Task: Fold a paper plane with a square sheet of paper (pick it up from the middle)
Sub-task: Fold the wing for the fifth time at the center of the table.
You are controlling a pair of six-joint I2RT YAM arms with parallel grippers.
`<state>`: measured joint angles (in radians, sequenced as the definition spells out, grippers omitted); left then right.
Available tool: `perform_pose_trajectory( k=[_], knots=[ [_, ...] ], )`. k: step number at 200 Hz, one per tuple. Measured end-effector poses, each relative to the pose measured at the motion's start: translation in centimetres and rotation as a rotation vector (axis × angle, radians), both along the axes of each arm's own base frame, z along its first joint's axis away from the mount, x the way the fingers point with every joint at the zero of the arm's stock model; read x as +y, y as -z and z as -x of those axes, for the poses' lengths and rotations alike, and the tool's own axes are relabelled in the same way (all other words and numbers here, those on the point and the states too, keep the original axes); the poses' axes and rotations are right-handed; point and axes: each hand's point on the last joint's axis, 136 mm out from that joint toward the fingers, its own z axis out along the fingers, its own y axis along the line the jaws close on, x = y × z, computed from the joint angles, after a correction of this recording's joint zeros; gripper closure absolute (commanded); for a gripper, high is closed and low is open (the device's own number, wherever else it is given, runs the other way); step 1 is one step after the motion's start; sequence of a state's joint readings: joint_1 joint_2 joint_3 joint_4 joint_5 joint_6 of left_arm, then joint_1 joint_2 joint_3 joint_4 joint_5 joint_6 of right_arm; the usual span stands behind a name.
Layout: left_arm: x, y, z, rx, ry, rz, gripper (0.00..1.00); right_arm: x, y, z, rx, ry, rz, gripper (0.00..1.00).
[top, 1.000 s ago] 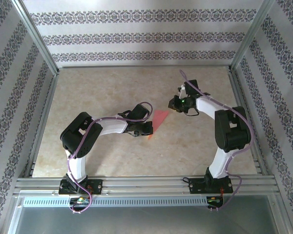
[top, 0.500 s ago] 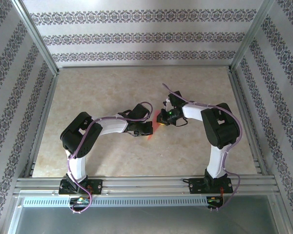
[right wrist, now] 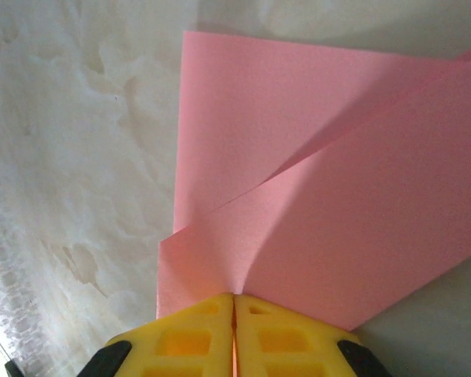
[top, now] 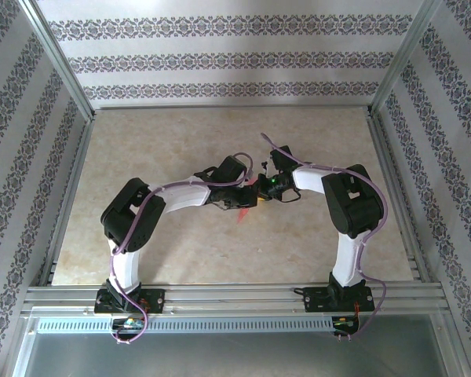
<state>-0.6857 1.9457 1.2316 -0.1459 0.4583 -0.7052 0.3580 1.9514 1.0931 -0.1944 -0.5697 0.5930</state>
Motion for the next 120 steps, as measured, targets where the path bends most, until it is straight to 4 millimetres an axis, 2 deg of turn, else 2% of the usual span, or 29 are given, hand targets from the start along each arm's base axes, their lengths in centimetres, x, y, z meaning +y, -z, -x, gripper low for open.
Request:
perform_pose_trajectory(
  k=[67,94,120],
  knots=[
    [1.4,3.4,1.0,0.046,-0.013,-0.074,0.92,0.0,0.0,0.0,0.005,0.001,-0.003,0.90],
    [1.8,3.5,1.3,0.033,-0.015,-0.067,0.92,0.0,0.0,-0.1,0.005,0.003,-0.003,0.90],
    [2.7,3.5,2.4,0.036,-0.021,-0.064,0.92,0.0,0.0,-0.1,0.006,0.003,-0.004,0.90]
  ],
)
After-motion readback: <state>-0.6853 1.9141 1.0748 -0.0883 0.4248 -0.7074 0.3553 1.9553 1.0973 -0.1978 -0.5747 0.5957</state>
